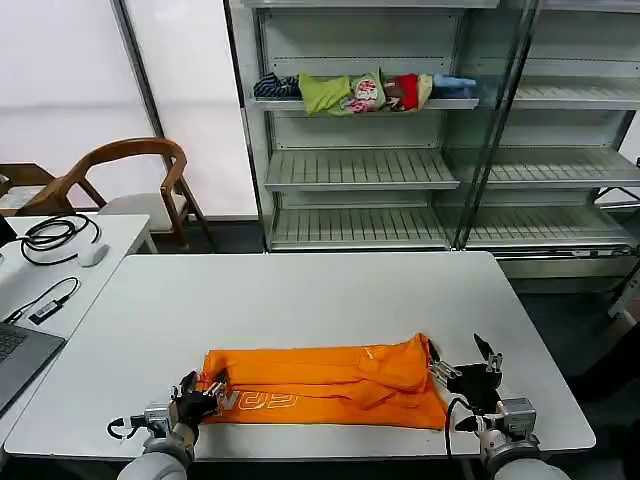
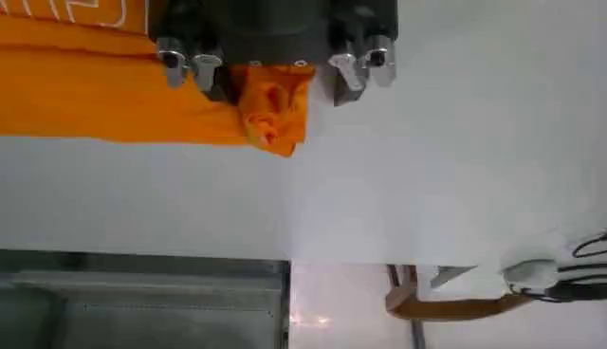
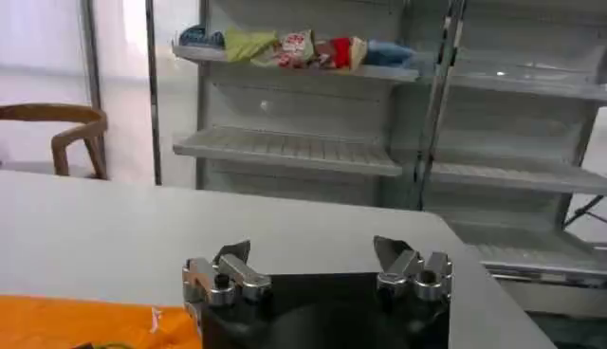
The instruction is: Fold and organize the clothes.
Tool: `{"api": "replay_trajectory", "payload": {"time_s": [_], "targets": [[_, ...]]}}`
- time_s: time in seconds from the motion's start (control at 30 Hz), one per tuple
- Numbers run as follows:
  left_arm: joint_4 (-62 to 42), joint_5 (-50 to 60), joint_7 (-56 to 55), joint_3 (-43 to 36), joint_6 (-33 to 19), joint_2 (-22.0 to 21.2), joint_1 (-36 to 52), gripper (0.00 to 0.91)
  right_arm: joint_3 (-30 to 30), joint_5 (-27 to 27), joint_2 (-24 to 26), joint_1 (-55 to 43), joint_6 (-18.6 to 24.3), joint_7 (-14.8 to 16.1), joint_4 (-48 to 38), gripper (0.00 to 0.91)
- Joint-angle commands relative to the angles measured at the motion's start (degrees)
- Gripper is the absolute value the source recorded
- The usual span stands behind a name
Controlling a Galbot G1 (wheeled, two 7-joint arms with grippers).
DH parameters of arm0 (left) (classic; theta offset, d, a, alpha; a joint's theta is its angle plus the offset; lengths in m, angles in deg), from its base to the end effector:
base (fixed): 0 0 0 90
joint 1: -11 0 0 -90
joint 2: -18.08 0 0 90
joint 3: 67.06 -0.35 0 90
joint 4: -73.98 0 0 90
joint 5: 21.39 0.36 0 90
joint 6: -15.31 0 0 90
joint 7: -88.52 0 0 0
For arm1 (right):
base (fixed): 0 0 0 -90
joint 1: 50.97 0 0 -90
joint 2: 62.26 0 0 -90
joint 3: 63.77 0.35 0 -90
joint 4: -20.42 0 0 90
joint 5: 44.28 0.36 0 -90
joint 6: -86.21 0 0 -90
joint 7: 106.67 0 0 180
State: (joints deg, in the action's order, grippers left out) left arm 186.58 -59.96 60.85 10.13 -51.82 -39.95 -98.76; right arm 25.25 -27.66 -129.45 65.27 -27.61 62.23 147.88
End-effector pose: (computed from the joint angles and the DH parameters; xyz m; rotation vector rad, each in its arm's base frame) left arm 0.2311 0.0496 -0.3153 0.0723 -2.5863 0.0194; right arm 0.2020 -0.0463 -0.2364 0.0620 -2.8879 0.1696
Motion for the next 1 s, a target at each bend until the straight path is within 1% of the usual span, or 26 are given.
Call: {"api": "replay_trajectory", "payload": {"time_s": [0.03,0.27,0.33,0.47,0.63,0.77,0.87,0.93,1.0], "targets": [[-0.1,-0.3,-0.5,-1.1,0.4,-0.2,0.0,0.02,-0.1,-0.1,-0.1,-0.1,0.1,-0.1,-0.2,0.907],[0.1,0.2,0.1,-1.5,0.4,-0.4,-0.1,0.02,-0.3,-0.2,-0.1,-0.2,0.1,-0.2,-0.5,0.907],[0.0,0.5,0.4,-1.3,0.4,-0.3,0.0,0.01,-0.3,-0.2,-0.1,-0.2,0.1,-0.2,-0.6,0.907],[0.2,2.4,1.4,-0.1,0.1,0.1,0.5,0.02,-0.5,-0.4,-0.1,-0.3,0.1,-0.2,-0.7,0.907],[1.7,1.8,3.0,4.7,2.4,3.7,1.8,0.02,-0.6,-0.5,0.1,-0.7,0.0,-0.4,-0.7,0.907],[1.8,-0.9,3.7,11.3,5.1,7.1,1.3,0.02,-0.8,-0.5,0.1,-1.1,0.1,-0.4,-0.9,0.907],[2.1,-1.6,3.8,14.4,6.1,9.6,1.0,0.02,-1.0,-0.5,0.0,-1.2,0.3,-0.4,-1.1,0.907],[3.8,-2.3,3.6,15.1,6.9,9.9,1.1,0.02,-1.2,-0.7,-0.1,-1.3,0.4,-0.4,-1.3,0.907],[6.9,-2.4,3.4,14.5,7.1,9.3,0.6,0.02,-1.2,-0.8,-0.3,-1.3,0.5,-0.4,-1.5,0.907]]}}
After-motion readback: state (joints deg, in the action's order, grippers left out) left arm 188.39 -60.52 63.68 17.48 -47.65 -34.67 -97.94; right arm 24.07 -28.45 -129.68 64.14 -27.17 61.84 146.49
